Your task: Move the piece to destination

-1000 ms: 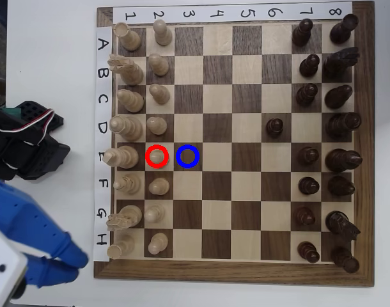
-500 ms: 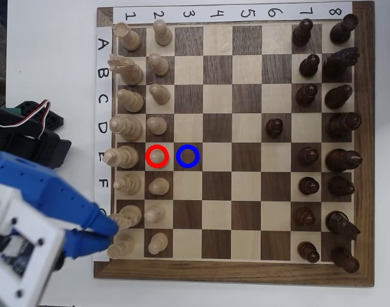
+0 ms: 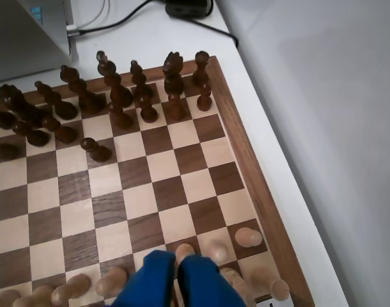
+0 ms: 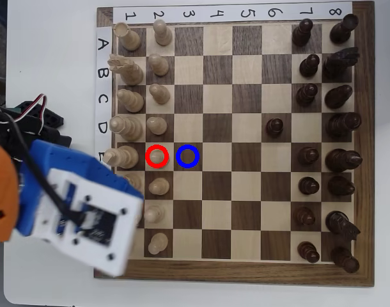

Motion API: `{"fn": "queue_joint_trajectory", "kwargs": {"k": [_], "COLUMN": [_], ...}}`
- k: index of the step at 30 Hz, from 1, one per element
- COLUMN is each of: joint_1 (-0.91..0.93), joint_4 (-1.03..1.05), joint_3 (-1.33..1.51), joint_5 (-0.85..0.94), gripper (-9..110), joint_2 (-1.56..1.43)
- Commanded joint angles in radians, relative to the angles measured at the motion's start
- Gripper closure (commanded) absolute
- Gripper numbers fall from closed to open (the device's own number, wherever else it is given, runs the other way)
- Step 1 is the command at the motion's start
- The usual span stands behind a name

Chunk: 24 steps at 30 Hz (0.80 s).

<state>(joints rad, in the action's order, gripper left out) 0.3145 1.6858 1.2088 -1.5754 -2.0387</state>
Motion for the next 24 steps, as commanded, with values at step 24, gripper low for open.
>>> {"fn": "queue_joint_trajectory", "kwargs": {"k": [24], "joint_1": [-0.173], "joint_4": [0.008], "joint_3": [0.515], "joint_5": [-0.160], "gripper": [98], "joint_2": [-0.210]}}
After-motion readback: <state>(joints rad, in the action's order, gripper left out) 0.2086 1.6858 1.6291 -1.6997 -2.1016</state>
